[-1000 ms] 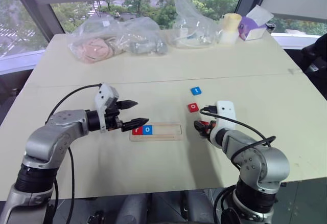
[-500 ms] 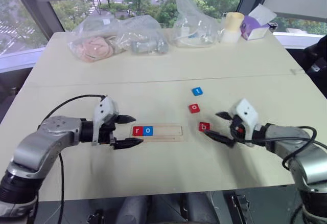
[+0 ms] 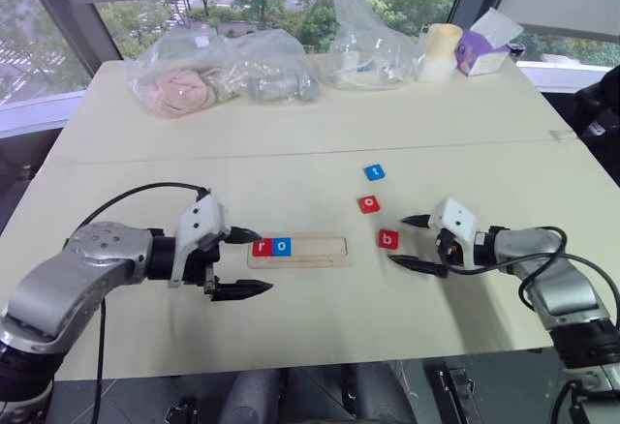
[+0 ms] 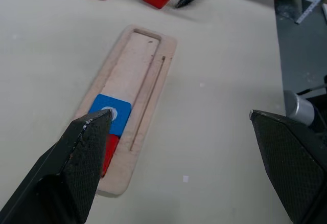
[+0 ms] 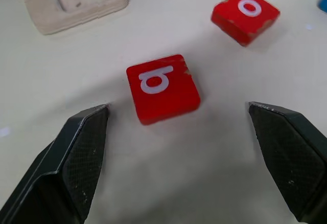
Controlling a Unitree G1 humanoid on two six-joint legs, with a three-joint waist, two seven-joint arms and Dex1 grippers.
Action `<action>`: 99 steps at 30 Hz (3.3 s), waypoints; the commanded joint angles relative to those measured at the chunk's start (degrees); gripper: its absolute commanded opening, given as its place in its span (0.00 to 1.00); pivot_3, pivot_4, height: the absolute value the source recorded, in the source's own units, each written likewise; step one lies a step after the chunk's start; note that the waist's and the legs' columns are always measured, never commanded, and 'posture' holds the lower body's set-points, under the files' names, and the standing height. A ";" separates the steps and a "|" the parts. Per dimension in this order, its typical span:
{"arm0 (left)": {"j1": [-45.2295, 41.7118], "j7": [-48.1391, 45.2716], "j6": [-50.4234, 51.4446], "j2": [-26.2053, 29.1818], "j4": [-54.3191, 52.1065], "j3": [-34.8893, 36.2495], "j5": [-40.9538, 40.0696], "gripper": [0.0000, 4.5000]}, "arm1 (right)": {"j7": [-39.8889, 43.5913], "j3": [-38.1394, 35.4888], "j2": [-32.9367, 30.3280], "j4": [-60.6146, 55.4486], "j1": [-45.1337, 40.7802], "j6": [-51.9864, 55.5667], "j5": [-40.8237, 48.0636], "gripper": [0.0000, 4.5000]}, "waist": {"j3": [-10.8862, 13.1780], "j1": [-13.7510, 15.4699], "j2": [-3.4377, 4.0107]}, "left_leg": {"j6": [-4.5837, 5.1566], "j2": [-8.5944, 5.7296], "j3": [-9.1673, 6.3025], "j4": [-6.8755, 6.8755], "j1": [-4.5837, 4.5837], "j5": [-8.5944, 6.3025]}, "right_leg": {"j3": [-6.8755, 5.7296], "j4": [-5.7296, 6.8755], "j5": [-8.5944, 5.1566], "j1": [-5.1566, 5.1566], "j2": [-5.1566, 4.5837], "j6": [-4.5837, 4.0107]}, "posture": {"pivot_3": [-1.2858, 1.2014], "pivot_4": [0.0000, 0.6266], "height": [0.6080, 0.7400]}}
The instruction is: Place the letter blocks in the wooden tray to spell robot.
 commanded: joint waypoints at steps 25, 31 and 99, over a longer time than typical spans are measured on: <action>5.78 0.65 -1.27 4.50 4.14 7.53 1.62 1.00 | -2.68 21.11 11.03 -18.38 -17.74 24.67 -2.93 0.25 | -0.01 0.14 -0.01 | -0.02 -0.09 -0.12 0.03 -0.17 0.00 | 0.08 0.05 0.01 -0.19 -0.05 0.00 | 0.52 0.24 1.00; 7.48 3.57 0.19 2.96 1.50 8.09 0.33 1.00 | -3.74 23.72 12.36 -14.00 -19.77 21.31 -6.34 0.25 | -0.01 -0.11 -0.01 | -0.04 -0.04 -0.13 0.03 -0.17 0.01 | 0.05 0.10 0.05 -0.23 -0.01 0.03 | 0.52 0.24 1.00; -4.45 14.14 0.36 -11.94 3.96 2.18 -0.66 1.00 | -50.74 0.02 33.34 -17.91 -8.61 47.14 -6.42 0.25 | -0.07 -0.40 0.00 | -0.20 -0.01 -0.04 0.05 0.11 0.16 | 0.10 0.25 0.29 -0.09 0.17 0.09 | 0.52 0.24 1.00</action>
